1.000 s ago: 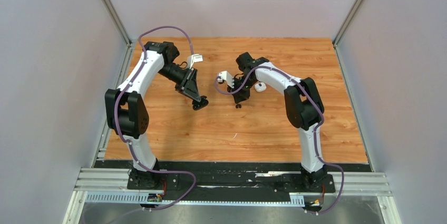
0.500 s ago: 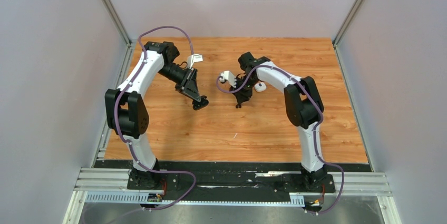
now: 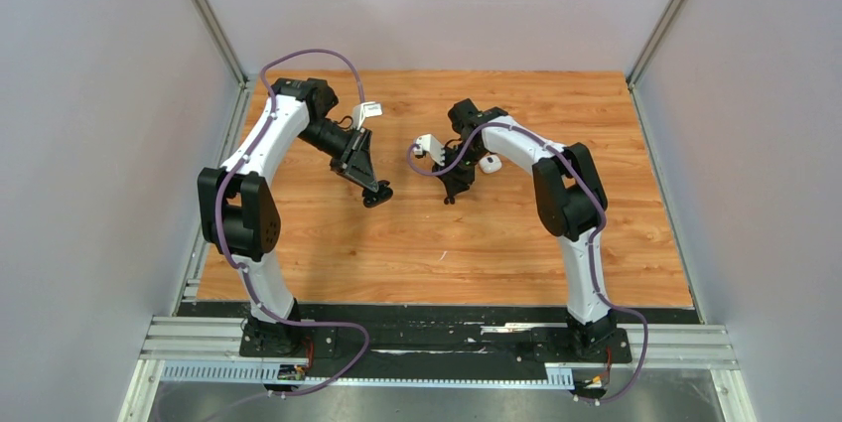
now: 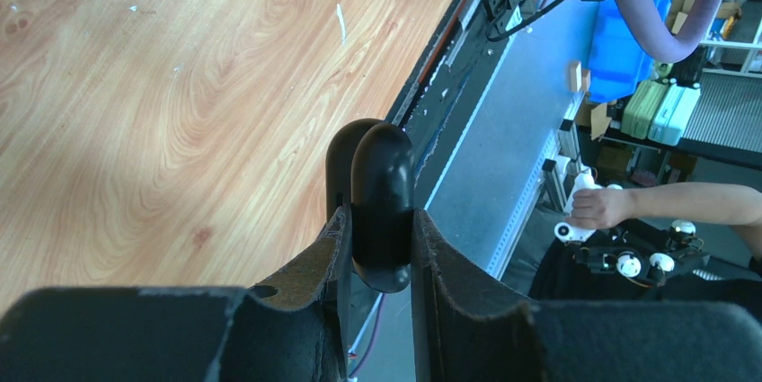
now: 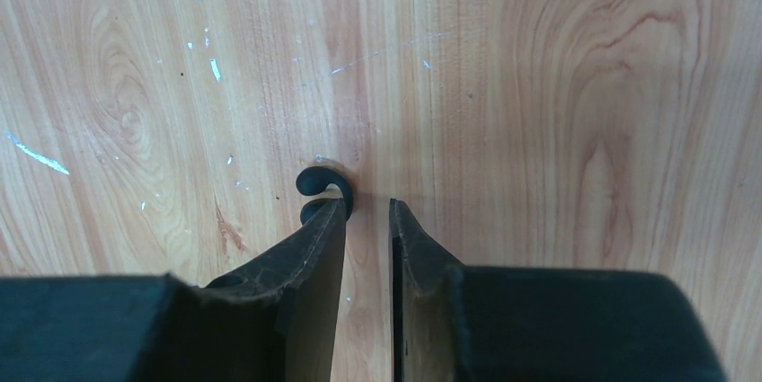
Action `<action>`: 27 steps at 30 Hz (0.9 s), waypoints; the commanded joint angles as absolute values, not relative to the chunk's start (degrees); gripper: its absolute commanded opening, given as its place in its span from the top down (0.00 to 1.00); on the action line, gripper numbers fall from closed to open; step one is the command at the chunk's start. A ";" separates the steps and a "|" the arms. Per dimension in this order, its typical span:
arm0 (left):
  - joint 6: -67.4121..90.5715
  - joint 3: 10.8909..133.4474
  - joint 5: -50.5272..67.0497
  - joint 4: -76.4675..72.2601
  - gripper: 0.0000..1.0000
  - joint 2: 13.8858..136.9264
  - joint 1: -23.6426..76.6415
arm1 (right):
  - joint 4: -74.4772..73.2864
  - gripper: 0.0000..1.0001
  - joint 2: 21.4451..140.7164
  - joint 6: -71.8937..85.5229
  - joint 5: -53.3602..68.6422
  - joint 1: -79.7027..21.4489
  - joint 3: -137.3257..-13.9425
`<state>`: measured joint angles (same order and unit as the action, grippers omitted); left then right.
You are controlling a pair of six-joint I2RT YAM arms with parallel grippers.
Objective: Insert the wireless bluetooth earbuds into the charging case
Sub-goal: Pick up the earbud from the center of the board.
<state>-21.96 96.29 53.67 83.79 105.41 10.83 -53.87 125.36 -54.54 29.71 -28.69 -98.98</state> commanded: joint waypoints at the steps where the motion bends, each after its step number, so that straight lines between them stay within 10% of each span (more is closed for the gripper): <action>1: -22.39 97.02 55.53 84.05 1.00 104.63 10.55 | -56.25 0.76 124.51 -56.16 31.53 -28.65 -98.54; 18: -22.33 96.86 55.71 83.83 1.00 104.72 10.55 | -59.24 0.73 124.91 -56.17 33.69 -29.05 -98.75; 27: -22.32 96.69 55.79 83.77 1.00 104.66 10.55 | -60.45 0.89 125.01 -55.89 34.73 -29.01 -100.00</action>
